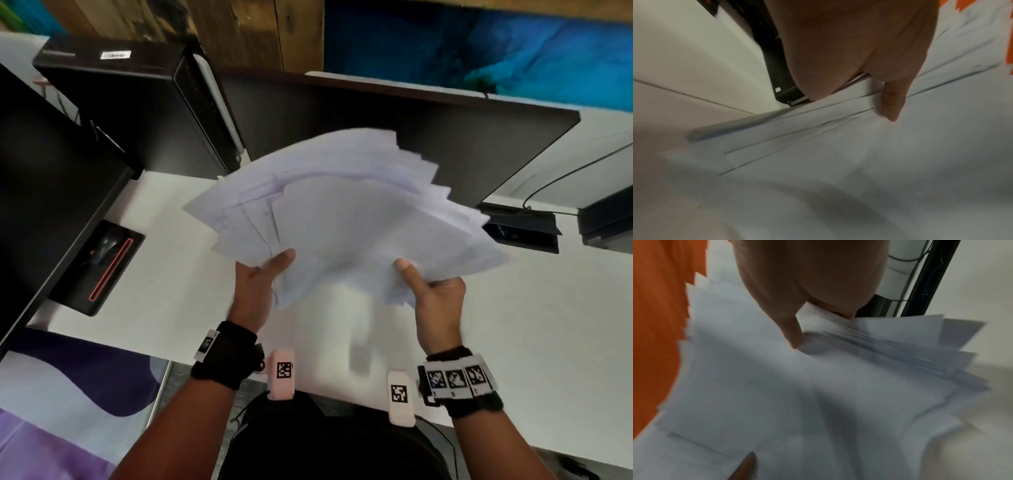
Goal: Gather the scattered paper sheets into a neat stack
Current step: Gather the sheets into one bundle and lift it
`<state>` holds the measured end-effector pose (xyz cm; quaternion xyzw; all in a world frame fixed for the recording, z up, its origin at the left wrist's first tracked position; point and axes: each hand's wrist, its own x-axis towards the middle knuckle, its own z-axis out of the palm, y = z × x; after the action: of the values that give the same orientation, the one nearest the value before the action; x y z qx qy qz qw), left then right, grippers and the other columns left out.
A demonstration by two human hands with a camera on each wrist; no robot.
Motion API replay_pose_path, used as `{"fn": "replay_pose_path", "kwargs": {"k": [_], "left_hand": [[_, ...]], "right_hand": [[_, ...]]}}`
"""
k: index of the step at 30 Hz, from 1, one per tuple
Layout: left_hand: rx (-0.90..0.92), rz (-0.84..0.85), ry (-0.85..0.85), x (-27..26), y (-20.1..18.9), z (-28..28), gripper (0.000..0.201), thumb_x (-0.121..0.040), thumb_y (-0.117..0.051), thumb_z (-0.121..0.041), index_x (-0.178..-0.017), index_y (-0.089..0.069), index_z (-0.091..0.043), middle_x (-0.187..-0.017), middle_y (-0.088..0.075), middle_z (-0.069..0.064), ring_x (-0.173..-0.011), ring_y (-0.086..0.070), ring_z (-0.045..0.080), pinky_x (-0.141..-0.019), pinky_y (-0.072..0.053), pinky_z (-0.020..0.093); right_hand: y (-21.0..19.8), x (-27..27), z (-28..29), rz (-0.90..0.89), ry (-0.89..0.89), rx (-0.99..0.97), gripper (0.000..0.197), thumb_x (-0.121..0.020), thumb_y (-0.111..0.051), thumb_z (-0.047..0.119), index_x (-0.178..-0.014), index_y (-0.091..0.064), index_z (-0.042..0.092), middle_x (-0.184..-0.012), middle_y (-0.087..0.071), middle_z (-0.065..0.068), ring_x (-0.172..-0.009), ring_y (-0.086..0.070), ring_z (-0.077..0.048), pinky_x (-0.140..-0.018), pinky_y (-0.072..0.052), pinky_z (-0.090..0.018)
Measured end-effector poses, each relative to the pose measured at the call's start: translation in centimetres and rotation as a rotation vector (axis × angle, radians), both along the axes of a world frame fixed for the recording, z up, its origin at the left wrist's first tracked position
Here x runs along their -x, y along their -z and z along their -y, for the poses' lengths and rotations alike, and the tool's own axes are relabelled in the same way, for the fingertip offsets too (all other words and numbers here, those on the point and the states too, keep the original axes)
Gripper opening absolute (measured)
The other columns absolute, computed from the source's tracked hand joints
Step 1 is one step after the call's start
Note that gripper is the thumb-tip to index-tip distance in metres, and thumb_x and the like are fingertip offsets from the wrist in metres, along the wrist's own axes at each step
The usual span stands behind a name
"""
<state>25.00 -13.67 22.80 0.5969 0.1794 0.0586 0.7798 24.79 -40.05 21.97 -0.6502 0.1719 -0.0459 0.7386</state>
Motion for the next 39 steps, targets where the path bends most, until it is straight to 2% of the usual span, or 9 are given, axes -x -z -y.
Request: {"fn": "replay_pose_path", "kwargs": {"k": [5, 10, 14, 18, 21, 24, 30, 35, 39], "left_hand": [[-0.036, -0.073, 0.102, -1.2, 2.0, 2.3, 0.051, -0.09, -0.073, 0.004, -0.138, -0.058, -0.004, -0.131, -0.071, 0.008, -0.124, -0.066, 0.024, -0.108, -0.051, 0.04], [-0.032, -0.08, 0.206, -1.7, 1.5, 2.7, 0.048, -0.086, -0.068, 0.016, -0.129, -0.064, -0.005, -0.117, -0.077, -0.001, -0.111, -0.073, 0.016, -0.09, -0.057, 0.026], [-0.078, -0.074, 0.325, -2.3, 0.3, 1.9, 0.051, -0.084, -0.07, 0.015, -0.128, -0.065, -0.01, -0.117, -0.077, 0.001, -0.111, -0.072, 0.018, -0.089, -0.057, 0.026], [-0.107, -0.062, 0.371, -2.7, 0.0, 1.9, 0.055, -0.083, -0.073, 0.013, -0.134, -0.061, -0.005, -0.123, -0.074, 0.006, -0.115, -0.07, 0.021, -0.093, -0.057, 0.029], [-0.119, -0.073, 0.378, -2.7, 0.2, 1.8, 0.058, -0.084, -0.074, 0.011, -0.137, -0.06, -0.009, -0.124, -0.074, 0.004, -0.116, -0.069, 0.02, -0.096, -0.057, 0.031], [-0.126, -0.078, 0.397, -2.6, 0.0, 1.8, 0.056, -0.084, -0.075, 0.009, -0.133, -0.063, -0.014, -0.121, -0.076, 0.002, -0.114, -0.071, 0.019, -0.099, -0.057, 0.035], [-0.11, -0.074, 0.364, -2.9, -0.3, 2.2, 0.054, -0.083, -0.074, 0.014, -0.131, -0.063, -0.006, -0.113, -0.078, 0.001, -0.107, -0.074, 0.017, -0.088, -0.06, 0.028], [-0.096, -0.106, 0.411, -2.6, 0.6, 2.3, 0.048, -0.087, -0.07, 0.012, -0.12, -0.066, -0.023, -0.106, -0.079, -0.006, -0.1, -0.074, 0.01, -0.083, -0.059, 0.026], [-0.141, -0.09, 0.307, -2.5, 1.0, 3.2, 0.036, -0.09, -0.072, 0.004, -0.111, -0.07, -0.025, -0.101, -0.08, -0.008, -0.097, -0.075, 0.01, -0.086, -0.059, 0.031]], "right_hand": [[3.6, -0.4, 2.1, -0.013, 0.049, -0.044, 0.04, -0.09, -0.076, -0.001, -0.129, -0.067, -0.001, -0.12, -0.077, -0.01, -0.112, -0.073, -0.027, -0.102, -0.057, -0.045], [3.8, -1.5, 4.3, -0.03, -0.039, -0.023, 0.042, -0.087, -0.078, -0.005, -0.127, -0.069, 0.003, -0.113, -0.08, -0.003, -0.105, -0.076, -0.02, -0.088, -0.06, -0.03], [2.5, -3.0, 6.0, -0.027, -0.146, -0.005, 0.043, -0.084, -0.079, -0.008, -0.125, -0.07, 0.002, -0.112, -0.08, -0.005, -0.108, -0.076, -0.027, -0.089, -0.062, -0.033], [2.1, -3.4, 6.0, -0.054, -0.174, 0.027, 0.047, -0.078, -0.089, 0.007, -0.123, -0.074, 0.01, -0.116, -0.08, 0.0, -0.112, -0.076, -0.02, -0.096, -0.059, -0.035], [2.1, -3.6, 5.9, -0.062, -0.162, 0.002, 0.039, -0.081, -0.083, -0.003, -0.118, -0.074, 0.008, -0.107, -0.082, 0.0, -0.101, -0.078, -0.018, -0.095, -0.062, -0.04], [2.0, -3.7, 5.9, -0.044, -0.194, -0.014, 0.043, -0.082, -0.079, -0.008, -0.12, -0.072, 0.012, -0.113, -0.08, -0.005, -0.106, -0.076, -0.025, -0.089, -0.061, -0.036], [2.1, -4.0, 5.5, -0.044, -0.211, -0.017, 0.049, -0.083, -0.078, -0.011, -0.122, -0.069, 0.016, -0.115, -0.08, -0.002, -0.106, -0.076, -0.022, -0.088, -0.062, -0.034], [4.0, -3.9, 5.6, -0.142, -0.241, -0.067, 0.05, -0.082, -0.077, -0.011, -0.129, -0.067, 0.001, -0.118, -0.078, -0.012, -0.111, -0.075, -0.031, -0.102, -0.057, -0.049], [3.7, -4.1, 5.0, -0.145, -0.219, -0.021, 0.038, -0.086, -0.079, -0.004, -0.12, -0.073, 0.01, -0.114, -0.08, -0.005, -0.108, -0.076, -0.023, -0.103, -0.056, -0.046]]}}
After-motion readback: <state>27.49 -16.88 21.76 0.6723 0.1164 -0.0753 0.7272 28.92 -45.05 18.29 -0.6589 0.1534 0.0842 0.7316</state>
